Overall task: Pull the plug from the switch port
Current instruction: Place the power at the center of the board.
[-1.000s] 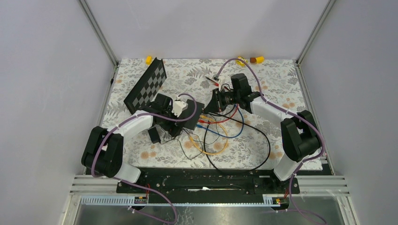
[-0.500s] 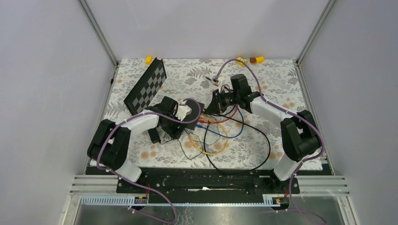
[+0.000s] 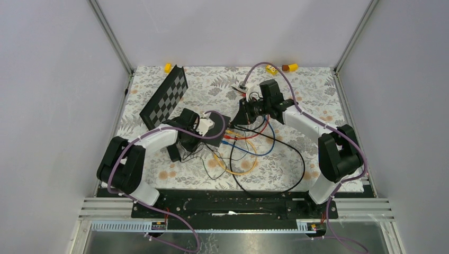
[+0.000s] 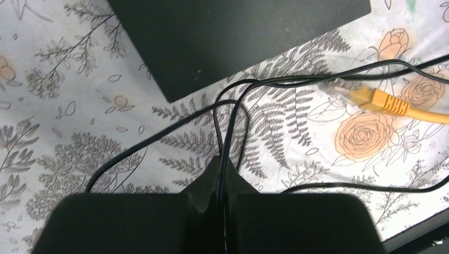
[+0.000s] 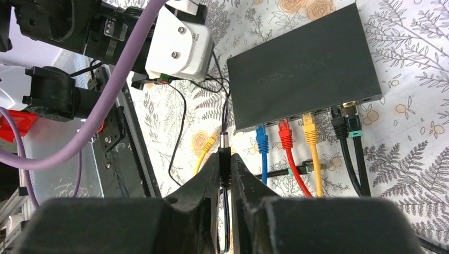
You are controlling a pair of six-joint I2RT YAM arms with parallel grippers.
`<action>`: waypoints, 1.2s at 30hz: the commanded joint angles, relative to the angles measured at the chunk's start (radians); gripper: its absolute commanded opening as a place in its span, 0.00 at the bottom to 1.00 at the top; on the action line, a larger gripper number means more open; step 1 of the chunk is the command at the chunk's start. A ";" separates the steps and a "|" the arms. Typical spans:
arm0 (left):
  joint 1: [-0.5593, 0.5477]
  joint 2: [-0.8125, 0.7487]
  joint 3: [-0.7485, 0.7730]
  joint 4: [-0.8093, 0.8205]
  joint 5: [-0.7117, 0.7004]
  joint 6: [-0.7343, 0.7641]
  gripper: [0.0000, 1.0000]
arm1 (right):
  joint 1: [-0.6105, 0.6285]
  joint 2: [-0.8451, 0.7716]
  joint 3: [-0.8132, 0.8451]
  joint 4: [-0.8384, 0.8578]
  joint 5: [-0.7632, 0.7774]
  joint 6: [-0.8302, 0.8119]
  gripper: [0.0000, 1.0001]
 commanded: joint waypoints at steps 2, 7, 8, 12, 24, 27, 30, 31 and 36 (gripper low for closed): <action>0.058 -0.112 0.051 -0.053 -0.007 0.034 0.00 | 0.005 -0.001 0.083 -0.035 0.015 -0.025 0.15; 0.153 -0.210 0.085 -0.099 0.014 0.066 0.00 | 0.004 0.012 0.123 -0.036 0.008 0.002 0.17; 0.170 -0.224 0.090 -0.106 0.016 0.074 0.00 | 0.006 0.016 0.129 -0.034 0.005 0.009 0.18; 0.245 -0.274 0.108 -0.140 0.028 0.114 0.00 | 0.009 0.045 0.160 -0.022 -0.015 0.058 0.20; 0.512 -0.367 0.194 -0.278 0.082 0.238 0.00 | 0.154 0.155 0.261 -0.006 -0.005 0.149 0.22; 0.572 -0.373 0.189 -0.298 0.095 0.264 0.00 | 0.214 0.217 0.307 -0.006 0.002 0.169 0.23; 0.639 -0.380 0.179 -0.320 0.133 0.288 0.00 | 0.270 0.286 0.348 -0.008 0.007 0.184 0.24; 0.656 -0.383 0.174 -0.326 0.145 0.297 0.00 | 0.289 0.309 0.360 -0.009 0.011 0.186 0.24; 0.701 -0.426 0.136 -0.345 0.160 0.332 0.00 | 0.357 0.427 0.446 -0.043 0.040 0.189 0.24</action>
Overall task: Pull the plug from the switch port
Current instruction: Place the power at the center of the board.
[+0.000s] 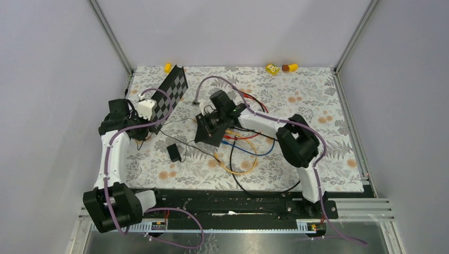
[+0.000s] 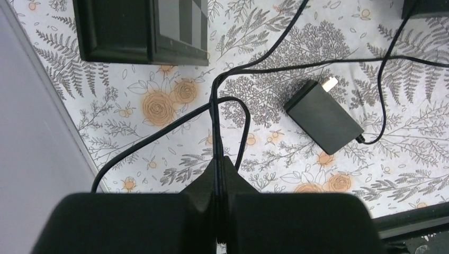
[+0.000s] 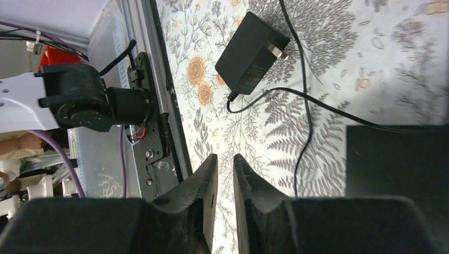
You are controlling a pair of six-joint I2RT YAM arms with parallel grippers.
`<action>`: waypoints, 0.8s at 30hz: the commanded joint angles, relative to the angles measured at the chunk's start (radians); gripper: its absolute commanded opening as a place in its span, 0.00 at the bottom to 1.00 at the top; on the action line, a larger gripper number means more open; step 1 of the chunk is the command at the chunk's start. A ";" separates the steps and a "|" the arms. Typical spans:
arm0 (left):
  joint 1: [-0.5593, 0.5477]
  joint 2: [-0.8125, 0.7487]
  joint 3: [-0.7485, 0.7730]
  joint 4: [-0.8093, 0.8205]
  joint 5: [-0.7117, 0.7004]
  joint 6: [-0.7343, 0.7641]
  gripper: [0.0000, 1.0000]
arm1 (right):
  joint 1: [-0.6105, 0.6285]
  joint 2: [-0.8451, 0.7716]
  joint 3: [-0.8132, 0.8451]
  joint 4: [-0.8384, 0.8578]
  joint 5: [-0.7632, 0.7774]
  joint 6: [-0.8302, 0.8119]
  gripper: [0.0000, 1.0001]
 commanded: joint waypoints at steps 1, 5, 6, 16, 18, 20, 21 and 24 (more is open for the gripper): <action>0.024 -0.065 -0.023 -0.021 0.053 0.058 0.00 | 0.051 0.099 0.110 -0.030 0.030 0.019 0.24; 0.039 -0.092 -0.039 -0.025 0.036 0.073 0.00 | 0.062 0.143 0.169 -0.072 0.036 0.006 0.24; 0.047 -0.098 -0.037 -0.027 0.033 0.080 0.00 | 0.061 0.138 0.175 -0.085 0.047 -0.012 0.25; 0.243 -0.074 0.095 -0.101 0.110 0.209 0.00 | 0.062 -0.069 0.054 -0.173 0.155 -0.281 0.38; 0.277 -0.062 0.129 -0.123 0.121 0.243 0.00 | 0.062 -0.107 0.022 -0.187 0.178 -0.326 0.38; 0.312 -0.050 0.159 -0.147 0.131 0.281 0.00 | 0.060 -0.145 -0.011 -0.193 0.198 -0.364 0.38; 0.327 -0.045 0.171 -0.157 0.132 0.297 0.00 | 0.060 -0.160 -0.027 -0.197 0.208 -0.379 0.38; 0.358 -0.034 0.191 -0.175 0.130 0.327 0.00 | 0.060 -0.197 -0.062 -0.210 0.232 -0.420 0.38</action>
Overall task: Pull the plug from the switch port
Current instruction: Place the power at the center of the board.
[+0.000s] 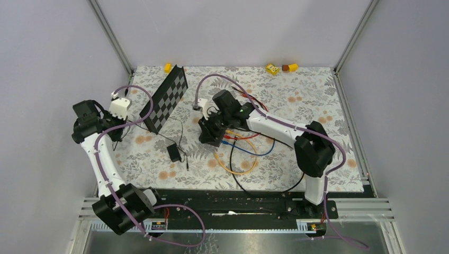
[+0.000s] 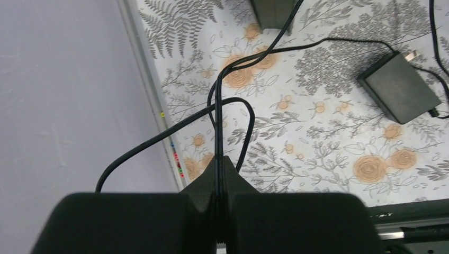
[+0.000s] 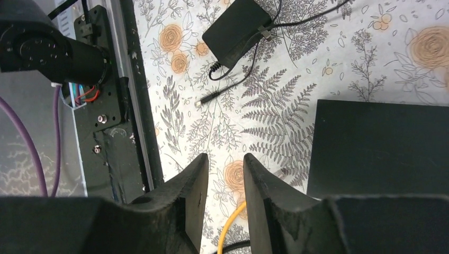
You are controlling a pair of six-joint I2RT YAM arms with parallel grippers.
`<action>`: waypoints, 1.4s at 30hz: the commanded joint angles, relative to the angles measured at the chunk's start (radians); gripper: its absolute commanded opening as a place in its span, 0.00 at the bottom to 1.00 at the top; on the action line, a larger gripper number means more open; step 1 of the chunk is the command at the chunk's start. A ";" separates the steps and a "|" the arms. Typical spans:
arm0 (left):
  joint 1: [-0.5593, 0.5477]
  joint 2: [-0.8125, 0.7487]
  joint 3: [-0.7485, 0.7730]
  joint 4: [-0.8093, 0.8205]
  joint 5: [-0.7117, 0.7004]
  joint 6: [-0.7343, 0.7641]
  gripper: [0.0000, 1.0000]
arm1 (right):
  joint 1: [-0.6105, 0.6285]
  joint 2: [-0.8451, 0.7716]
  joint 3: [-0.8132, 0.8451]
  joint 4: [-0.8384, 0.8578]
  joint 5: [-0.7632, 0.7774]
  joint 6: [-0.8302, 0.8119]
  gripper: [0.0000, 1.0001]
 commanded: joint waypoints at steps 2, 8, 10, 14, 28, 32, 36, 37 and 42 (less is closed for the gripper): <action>0.044 0.013 0.049 -0.049 0.049 0.102 0.00 | -0.006 -0.093 -0.064 -0.032 0.068 -0.130 0.38; 0.037 -0.078 -0.078 -0.091 0.170 0.247 0.00 | -0.031 -0.135 -0.111 -0.033 0.074 -0.161 0.39; 0.021 -0.104 -0.120 -0.091 0.181 0.268 0.00 | -0.042 -0.146 -0.125 -0.036 0.077 -0.170 0.38; -0.069 -0.118 -0.194 -0.057 0.136 0.242 0.03 | -0.075 -0.170 -0.154 -0.036 0.080 -0.184 0.39; -0.330 -0.032 -0.331 0.251 -0.083 -0.032 0.46 | -0.189 -0.276 -0.269 -0.048 0.085 -0.220 0.40; -0.339 -0.049 -0.328 0.250 -0.067 -0.037 0.73 | -0.215 -0.314 -0.295 -0.053 0.087 -0.228 0.40; -0.363 -0.088 -0.319 0.224 -0.033 -0.047 0.93 | -0.237 -0.354 -0.322 -0.054 0.088 -0.226 0.40; -0.371 -0.096 -0.315 0.217 -0.021 -0.055 0.98 | -0.241 -0.362 -0.327 -0.055 0.087 -0.225 0.40; -0.482 -0.101 -0.304 0.226 0.013 -0.137 0.99 | -0.253 -0.394 -0.333 -0.092 0.112 -0.225 0.41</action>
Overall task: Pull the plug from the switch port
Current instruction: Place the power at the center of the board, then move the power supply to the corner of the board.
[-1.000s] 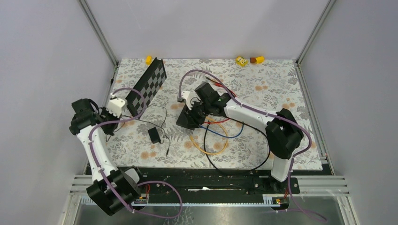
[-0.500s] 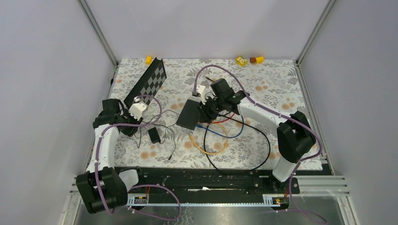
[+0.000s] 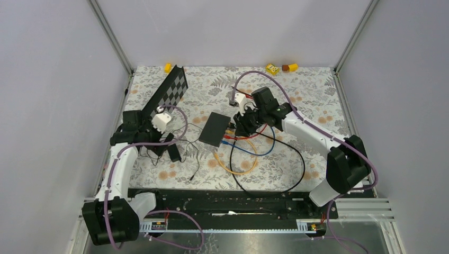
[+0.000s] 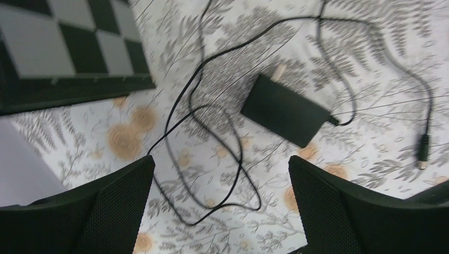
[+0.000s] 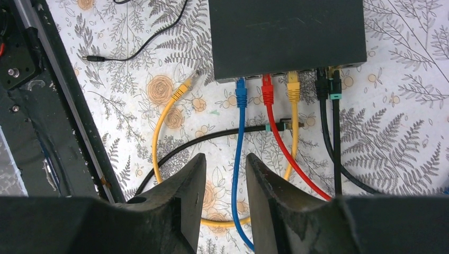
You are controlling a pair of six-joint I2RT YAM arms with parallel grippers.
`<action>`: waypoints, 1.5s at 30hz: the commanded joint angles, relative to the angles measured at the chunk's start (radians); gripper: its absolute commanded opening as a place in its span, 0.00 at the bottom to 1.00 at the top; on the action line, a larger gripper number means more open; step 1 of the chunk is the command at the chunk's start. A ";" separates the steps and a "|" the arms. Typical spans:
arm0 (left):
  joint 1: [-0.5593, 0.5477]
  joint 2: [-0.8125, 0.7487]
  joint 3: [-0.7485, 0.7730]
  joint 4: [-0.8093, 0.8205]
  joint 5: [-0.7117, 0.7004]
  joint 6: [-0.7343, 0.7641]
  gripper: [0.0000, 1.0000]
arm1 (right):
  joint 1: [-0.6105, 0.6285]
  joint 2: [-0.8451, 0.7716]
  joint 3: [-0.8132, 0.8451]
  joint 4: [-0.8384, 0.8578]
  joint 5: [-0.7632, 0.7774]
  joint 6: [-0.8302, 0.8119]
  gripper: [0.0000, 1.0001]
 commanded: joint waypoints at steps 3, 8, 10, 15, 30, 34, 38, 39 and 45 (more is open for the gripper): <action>-0.182 0.025 0.031 0.073 0.041 -0.139 0.99 | -0.022 -0.085 -0.021 -0.045 0.039 -0.019 0.41; -0.364 0.130 0.047 0.177 -0.021 -0.218 0.99 | -0.050 -0.144 -0.063 -0.071 0.053 -0.031 0.42; -0.422 0.184 0.058 0.216 -0.040 -0.249 0.98 | -0.058 -0.172 -0.082 -0.079 0.056 -0.038 0.42; -0.516 0.326 0.071 0.315 -0.107 -0.301 0.94 | -0.080 -0.234 -0.131 -0.076 0.054 -0.049 0.43; -0.539 0.523 0.067 0.374 -0.132 -0.300 0.67 | -0.129 -0.227 -0.170 -0.053 0.005 -0.059 0.43; -0.538 0.517 0.037 0.381 -0.150 -0.289 0.51 | -0.131 -0.222 -0.171 -0.054 0.004 -0.062 0.43; -0.536 0.500 0.010 0.372 -0.197 -0.274 0.35 | -0.133 -0.220 -0.173 -0.053 0.000 -0.063 0.43; -0.534 0.495 0.006 0.368 -0.212 -0.271 0.29 | -0.133 -0.219 -0.174 -0.054 0.000 -0.063 0.43; -0.479 0.451 -0.002 0.325 -0.273 -0.253 0.00 | -0.136 -0.211 -0.175 -0.054 -0.006 -0.065 0.43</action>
